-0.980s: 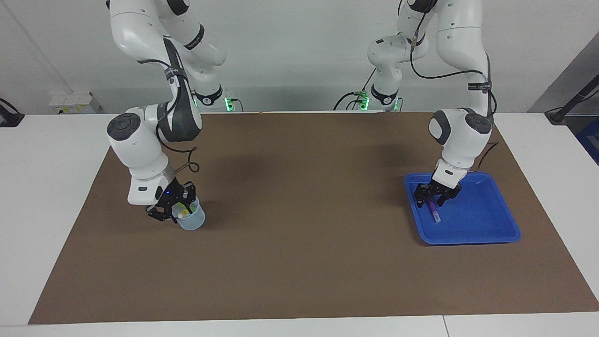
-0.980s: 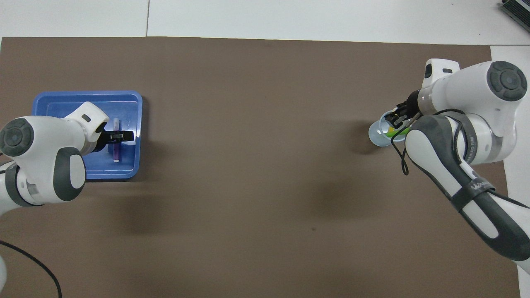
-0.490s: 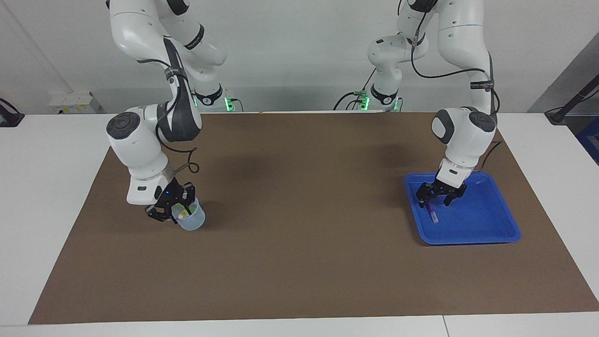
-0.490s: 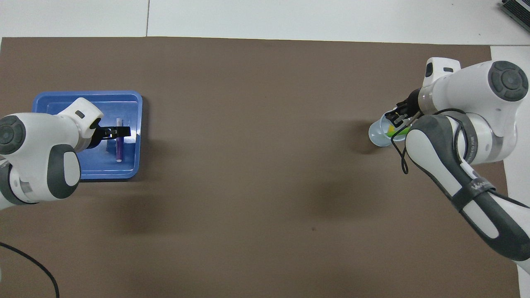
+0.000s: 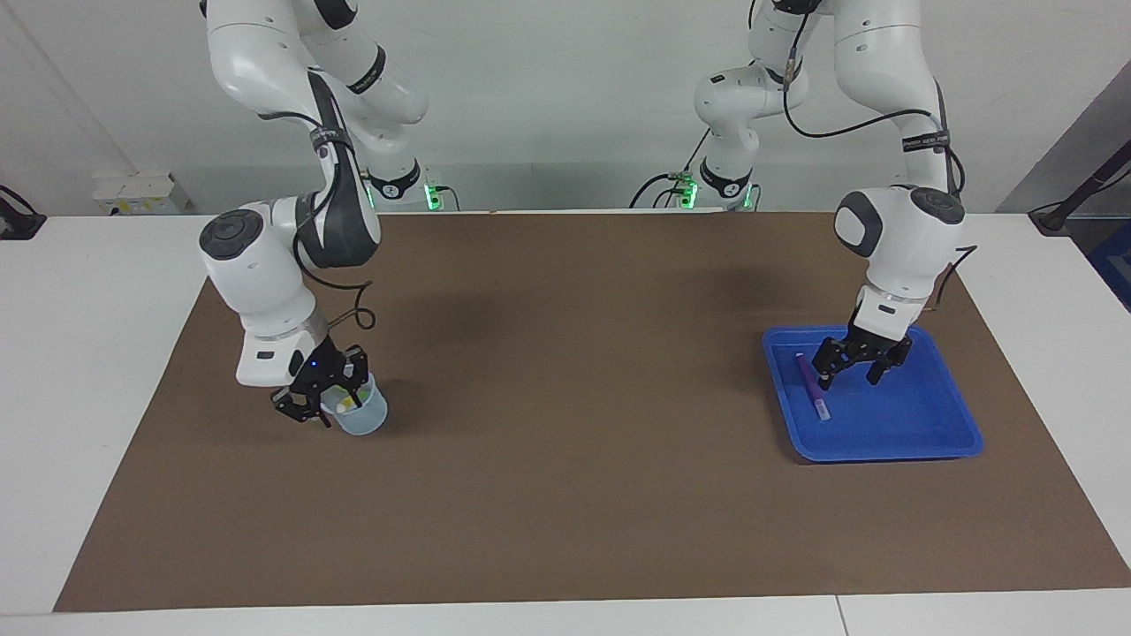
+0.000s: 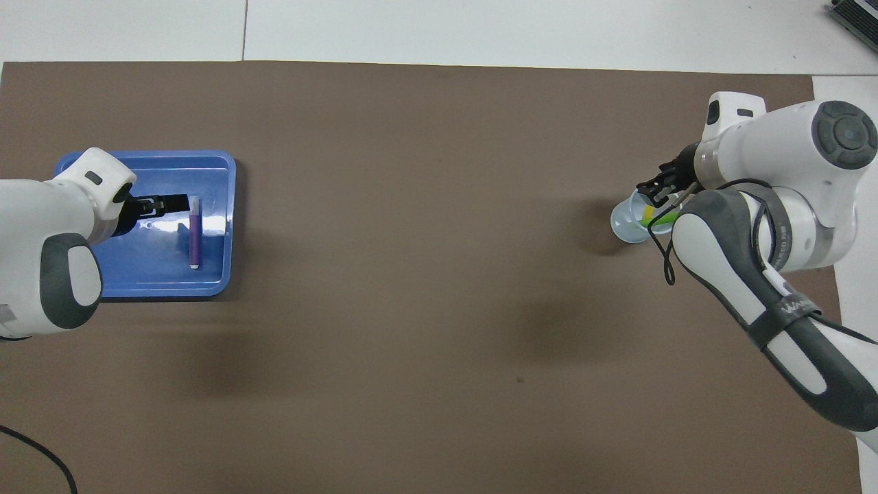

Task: Right arm passes pens to left for tray arrangement
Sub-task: 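Place the purple pen in the tray and open the left gripper, then grasp the yellow pen from the cup with the right gripper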

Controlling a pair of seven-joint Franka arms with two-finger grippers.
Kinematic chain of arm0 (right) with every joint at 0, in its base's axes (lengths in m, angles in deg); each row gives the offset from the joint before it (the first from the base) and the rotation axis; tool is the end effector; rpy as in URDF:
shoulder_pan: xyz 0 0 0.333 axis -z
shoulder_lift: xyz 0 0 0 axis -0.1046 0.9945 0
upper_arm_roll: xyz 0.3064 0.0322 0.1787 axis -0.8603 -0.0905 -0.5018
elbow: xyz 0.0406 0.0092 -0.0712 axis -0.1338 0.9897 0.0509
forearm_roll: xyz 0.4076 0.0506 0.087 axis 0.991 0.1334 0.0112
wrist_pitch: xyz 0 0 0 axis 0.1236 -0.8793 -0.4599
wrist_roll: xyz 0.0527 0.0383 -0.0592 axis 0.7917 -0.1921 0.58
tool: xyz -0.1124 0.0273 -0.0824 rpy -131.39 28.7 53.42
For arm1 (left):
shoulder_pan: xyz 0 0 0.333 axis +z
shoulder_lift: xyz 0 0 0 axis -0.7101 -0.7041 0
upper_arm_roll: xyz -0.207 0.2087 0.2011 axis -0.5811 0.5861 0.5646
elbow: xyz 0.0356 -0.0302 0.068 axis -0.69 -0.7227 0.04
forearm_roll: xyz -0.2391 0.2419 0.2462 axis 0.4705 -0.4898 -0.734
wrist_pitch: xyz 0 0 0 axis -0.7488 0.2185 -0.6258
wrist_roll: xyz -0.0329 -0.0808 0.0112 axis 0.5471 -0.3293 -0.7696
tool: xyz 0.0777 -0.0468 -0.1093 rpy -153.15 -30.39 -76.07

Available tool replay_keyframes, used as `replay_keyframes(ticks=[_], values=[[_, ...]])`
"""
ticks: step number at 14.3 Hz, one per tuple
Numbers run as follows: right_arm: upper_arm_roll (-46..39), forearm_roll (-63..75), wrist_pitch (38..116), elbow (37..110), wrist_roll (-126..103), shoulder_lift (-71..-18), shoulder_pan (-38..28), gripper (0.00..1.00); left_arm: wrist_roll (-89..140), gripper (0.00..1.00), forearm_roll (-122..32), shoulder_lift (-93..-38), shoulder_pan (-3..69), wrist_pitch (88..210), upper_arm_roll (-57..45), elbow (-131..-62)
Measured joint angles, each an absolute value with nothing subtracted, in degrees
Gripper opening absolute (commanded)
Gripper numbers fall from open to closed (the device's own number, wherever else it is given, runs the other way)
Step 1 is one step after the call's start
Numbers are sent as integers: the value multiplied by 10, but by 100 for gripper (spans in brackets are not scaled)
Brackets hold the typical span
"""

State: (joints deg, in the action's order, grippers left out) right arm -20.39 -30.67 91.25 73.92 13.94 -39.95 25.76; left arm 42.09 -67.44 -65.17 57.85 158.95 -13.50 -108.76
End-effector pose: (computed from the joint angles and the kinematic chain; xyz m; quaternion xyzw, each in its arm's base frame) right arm 0.6940 0.0223 0.3719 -0.9383 -0.3343 -0.0884 0.0018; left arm 0.6306 0.0230 0.3542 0.9874 0.0302 0.1529 0.0283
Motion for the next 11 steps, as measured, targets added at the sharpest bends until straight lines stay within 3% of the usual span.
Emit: replay_keyframes(ticks=[3, 9, 11], values=[[-204, -307, 913, 739, 139, -398, 258, 40, 423, 100, -674, -601, 578, 1494, -139, -1062], [-207, -306, 912, 737, 139, -398, 258, 0, 393, 100, -674, -508, 561, 1249, -155, -934], [-208, -306, 910, 737, 139, -398, 258, 0, 386, 100, -674, -495, 548, 1221, -161, -920]])
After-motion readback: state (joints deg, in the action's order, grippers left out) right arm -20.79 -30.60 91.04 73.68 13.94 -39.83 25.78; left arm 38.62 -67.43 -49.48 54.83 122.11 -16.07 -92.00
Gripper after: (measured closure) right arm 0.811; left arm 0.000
